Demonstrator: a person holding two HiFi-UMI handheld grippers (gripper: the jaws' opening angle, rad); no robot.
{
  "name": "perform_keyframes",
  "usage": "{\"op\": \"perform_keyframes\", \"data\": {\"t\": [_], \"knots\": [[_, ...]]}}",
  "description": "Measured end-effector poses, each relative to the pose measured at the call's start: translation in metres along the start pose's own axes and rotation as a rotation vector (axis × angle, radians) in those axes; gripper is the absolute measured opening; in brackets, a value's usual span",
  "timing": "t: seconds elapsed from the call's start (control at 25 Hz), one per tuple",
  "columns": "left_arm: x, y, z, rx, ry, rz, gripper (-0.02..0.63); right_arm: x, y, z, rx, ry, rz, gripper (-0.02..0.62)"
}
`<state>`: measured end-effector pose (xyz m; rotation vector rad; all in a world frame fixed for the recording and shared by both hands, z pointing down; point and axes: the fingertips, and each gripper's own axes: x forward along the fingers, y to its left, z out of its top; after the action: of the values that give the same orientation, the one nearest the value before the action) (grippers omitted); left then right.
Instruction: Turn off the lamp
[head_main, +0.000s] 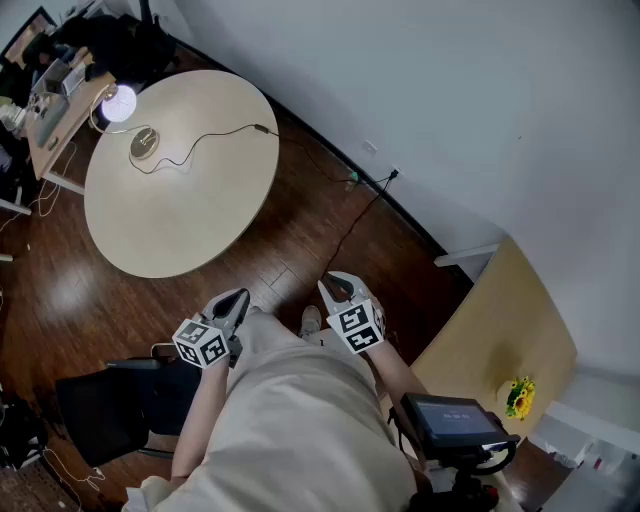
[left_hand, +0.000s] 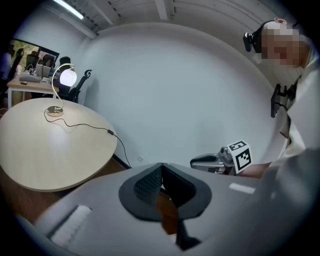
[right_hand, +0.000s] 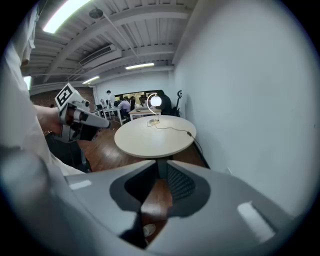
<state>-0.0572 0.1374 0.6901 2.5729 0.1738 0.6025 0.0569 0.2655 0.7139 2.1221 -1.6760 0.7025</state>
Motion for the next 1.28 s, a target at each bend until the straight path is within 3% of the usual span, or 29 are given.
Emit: {"op": "perform_keyframes", "data": {"t": [0.16,0.36,0.64,0.84,1.28], "knots": [[0.01,-0.015,0.003,-0.018,0.018,-0.005,-0.02,-0.015,-0.013,-0.022,0.027,0.051,0.004,0.064],[0.018,-0.017,0.021,-0.011,0.012,0.033,-0.02,-0.006,-0.021,-0.023,0.088,0.026,0.044,0.064],[0.029,-0.014,0.004,-0.018,0.115,0.007,-0.02,0.038,-0.03,-0.025,0.094,0.053,0.075,0.064],[0.049,0.03,0.033,-0.03,0.104,0.0,-0.02,0.074,-0.049,0.008,0.09,0.076,0.056,0.064],[0.122,0.095,0.127,0.025,0.086,-0.102,-0.02,0.138,-0.105,0.089,0.061,0.102,0.016,0.064]]}}
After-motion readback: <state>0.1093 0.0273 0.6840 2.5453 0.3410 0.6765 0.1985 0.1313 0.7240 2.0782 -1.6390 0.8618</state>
